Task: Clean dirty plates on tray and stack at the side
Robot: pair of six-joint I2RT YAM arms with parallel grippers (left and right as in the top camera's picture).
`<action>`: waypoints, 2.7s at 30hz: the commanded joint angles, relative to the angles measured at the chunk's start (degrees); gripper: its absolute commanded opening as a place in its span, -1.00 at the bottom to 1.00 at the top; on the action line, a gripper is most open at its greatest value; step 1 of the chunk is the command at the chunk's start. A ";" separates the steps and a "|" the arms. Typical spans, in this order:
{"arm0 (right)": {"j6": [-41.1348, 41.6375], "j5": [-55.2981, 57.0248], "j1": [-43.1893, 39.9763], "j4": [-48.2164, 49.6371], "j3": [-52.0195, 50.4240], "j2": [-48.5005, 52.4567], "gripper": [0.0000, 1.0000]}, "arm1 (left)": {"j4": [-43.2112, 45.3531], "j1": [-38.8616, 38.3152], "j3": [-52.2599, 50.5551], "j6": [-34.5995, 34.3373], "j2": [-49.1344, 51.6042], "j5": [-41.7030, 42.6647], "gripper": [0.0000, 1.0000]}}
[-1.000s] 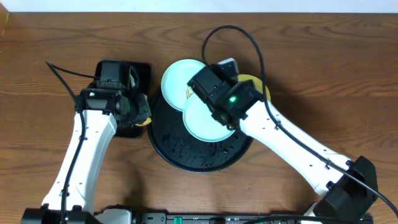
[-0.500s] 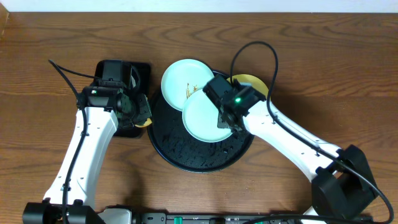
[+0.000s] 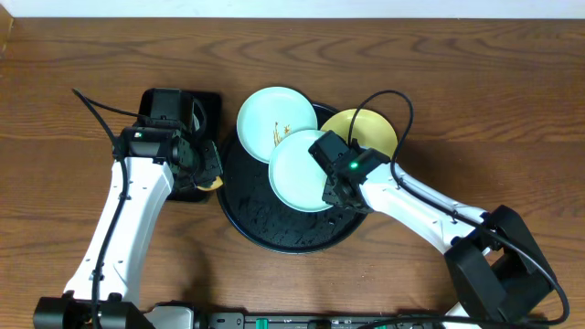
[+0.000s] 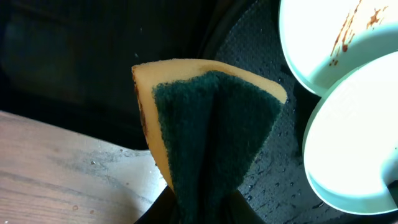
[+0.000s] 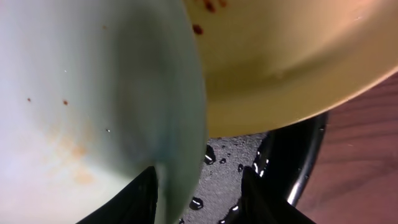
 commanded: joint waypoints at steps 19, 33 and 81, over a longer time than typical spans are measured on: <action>-8.26 2.64 -2.08 5.29 1.01 -0.55 -0.97 | -0.66 0.28 1.05 1.18 -0.04 -0.55 -0.67; -25.07 13.07 -1.95 -1.90 15.45 -6.27 -0.96 | -0.63 0.28 1.05 1.16 -0.04 -0.52 -0.68; -0.37 -0.50 -5.84 -8.70 16.33 8.61 -0.28 | -1.51 0.28 1.05 1.18 -0.04 -0.55 -0.67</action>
